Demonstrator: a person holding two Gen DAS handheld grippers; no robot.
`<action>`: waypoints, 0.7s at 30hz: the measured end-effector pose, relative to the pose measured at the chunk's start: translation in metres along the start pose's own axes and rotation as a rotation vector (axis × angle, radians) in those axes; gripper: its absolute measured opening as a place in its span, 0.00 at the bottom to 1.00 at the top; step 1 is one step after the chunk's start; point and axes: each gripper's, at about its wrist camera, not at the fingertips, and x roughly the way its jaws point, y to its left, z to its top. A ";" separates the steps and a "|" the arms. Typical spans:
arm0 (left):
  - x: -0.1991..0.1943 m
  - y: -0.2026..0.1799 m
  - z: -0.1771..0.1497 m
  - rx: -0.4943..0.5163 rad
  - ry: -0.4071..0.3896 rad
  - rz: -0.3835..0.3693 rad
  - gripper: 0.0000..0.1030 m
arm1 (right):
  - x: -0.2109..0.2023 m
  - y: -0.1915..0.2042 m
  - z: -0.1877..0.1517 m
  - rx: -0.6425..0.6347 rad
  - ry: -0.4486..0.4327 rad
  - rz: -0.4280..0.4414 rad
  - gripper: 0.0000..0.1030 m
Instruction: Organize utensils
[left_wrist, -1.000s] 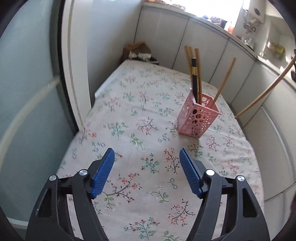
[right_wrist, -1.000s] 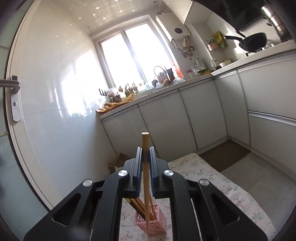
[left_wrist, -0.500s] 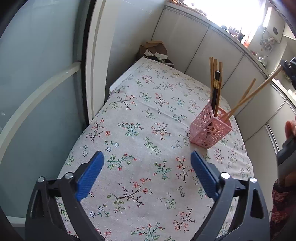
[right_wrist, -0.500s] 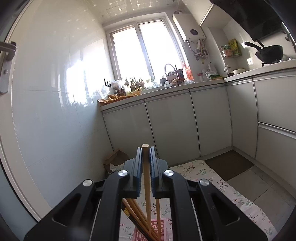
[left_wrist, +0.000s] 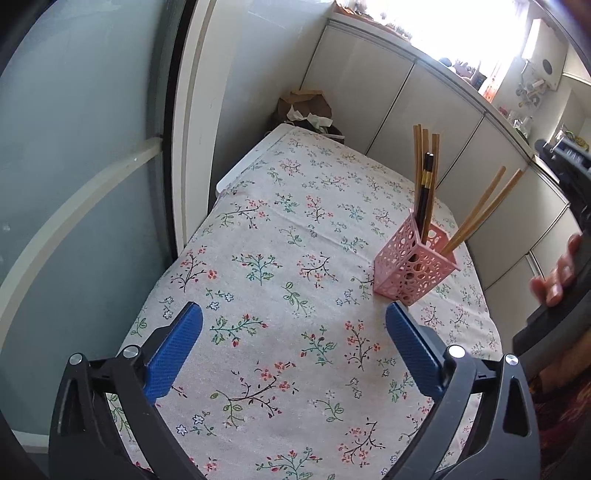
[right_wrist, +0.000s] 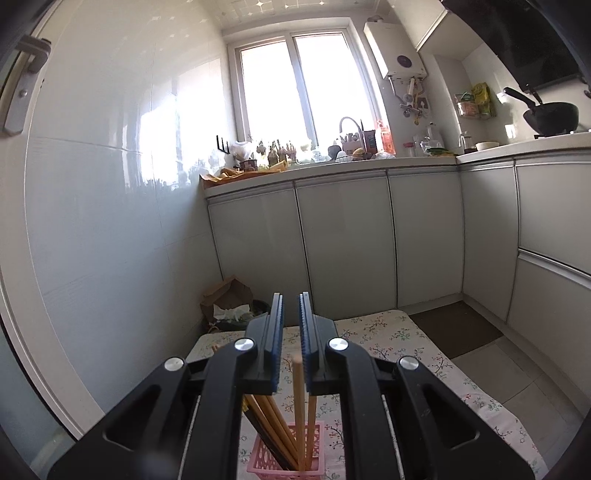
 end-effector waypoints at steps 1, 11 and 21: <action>-0.002 -0.002 0.000 0.008 -0.007 0.001 0.92 | -0.004 -0.002 -0.001 0.003 0.001 -0.016 0.39; -0.050 -0.050 -0.009 0.201 -0.172 -0.050 0.93 | -0.116 -0.043 -0.016 -0.029 0.038 -0.223 0.85; -0.151 -0.104 -0.030 0.236 -0.354 -0.093 0.93 | -0.206 -0.083 -0.024 0.043 0.257 -0.324 0.94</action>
